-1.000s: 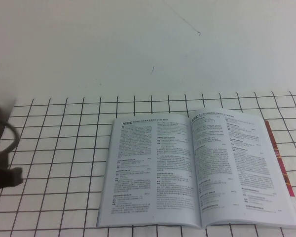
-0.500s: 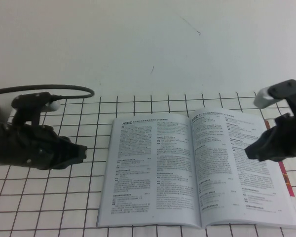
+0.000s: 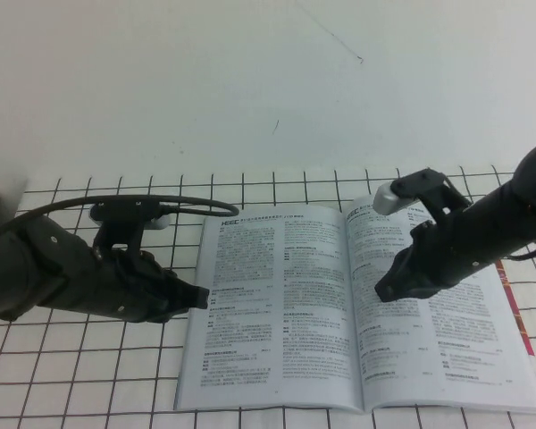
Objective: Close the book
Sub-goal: 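Close the open booklet and leave it lying on the table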
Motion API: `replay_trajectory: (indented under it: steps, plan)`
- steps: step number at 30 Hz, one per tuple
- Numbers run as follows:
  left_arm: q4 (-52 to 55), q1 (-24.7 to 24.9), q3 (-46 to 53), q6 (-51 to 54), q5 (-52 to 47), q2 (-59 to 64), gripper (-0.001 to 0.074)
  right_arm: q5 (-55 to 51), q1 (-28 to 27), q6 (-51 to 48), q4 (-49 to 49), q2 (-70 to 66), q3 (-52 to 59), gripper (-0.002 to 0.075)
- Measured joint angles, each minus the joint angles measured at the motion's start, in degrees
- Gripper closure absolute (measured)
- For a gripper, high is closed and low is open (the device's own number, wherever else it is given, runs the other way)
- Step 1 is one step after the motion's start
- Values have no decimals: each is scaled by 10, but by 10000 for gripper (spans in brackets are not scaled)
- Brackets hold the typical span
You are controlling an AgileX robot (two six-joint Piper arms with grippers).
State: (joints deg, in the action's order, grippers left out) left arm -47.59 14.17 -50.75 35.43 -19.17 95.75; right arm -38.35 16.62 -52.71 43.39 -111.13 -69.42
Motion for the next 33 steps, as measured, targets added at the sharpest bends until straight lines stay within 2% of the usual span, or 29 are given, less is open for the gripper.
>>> replay_trajectory:
  steps: [15, 28, 33]
  plan:
    - [-17, 3, -9, 6, 71, 48, 738, -6, -2, 63, -41, -70, -20, 729]
    - [-39, 1, -78, -10, -12, 130, 738, -8, -2, 66, -38, -71, -20, 729]
    - [-93, -1, -101, 9, -68, 142, 738, -8, -3, 57, -29, -72, -20, 729]
